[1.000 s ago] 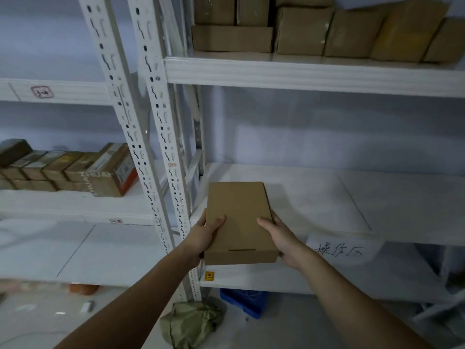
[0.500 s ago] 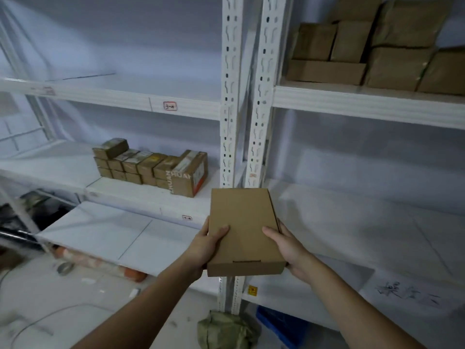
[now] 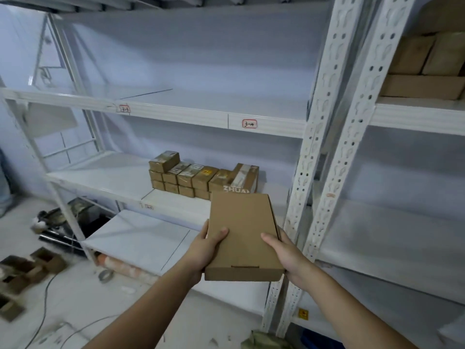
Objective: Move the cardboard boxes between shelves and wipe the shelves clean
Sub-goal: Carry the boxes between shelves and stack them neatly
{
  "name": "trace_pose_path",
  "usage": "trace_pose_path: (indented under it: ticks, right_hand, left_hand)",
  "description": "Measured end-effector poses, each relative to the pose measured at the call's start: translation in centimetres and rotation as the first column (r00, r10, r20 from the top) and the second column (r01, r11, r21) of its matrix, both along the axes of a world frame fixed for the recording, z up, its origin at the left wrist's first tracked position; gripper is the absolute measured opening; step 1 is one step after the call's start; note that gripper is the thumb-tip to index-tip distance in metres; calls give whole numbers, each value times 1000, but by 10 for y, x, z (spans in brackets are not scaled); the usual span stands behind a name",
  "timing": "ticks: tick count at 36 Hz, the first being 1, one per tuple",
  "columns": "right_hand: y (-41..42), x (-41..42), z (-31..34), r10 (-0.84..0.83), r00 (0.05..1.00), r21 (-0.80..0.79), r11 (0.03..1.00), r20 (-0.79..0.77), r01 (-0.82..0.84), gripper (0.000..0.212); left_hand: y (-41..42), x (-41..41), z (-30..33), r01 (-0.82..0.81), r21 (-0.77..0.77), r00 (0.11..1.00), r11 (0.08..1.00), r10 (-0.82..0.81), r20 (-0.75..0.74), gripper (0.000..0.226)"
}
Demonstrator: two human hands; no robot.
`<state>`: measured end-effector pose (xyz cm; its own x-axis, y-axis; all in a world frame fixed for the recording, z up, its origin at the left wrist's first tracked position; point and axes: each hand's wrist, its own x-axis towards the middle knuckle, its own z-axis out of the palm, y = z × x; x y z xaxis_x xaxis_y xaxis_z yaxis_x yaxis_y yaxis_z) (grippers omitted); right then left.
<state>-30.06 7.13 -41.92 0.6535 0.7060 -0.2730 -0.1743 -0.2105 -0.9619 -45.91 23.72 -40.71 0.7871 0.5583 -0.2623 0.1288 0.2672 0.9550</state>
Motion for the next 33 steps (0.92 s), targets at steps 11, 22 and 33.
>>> trace_pose_path:
  ticks: [11,22,33]
  right_hand:
    - [107,40,-14,-1,999,-28,1000,-40,0,48]
    - [195,114,-12,-97,994,-14,995,-51,97,51]
    - [266,155,-3,-118,987,-96,987,112,129,26]
  left_hand:
    - [99,39,-10,-160,0,975,987,158,-157,73]
    - [190,121,-6,-203,41,963,978,207,-172,49]
    - [272,173,-5,-194,166,974,967,210,-87,31]
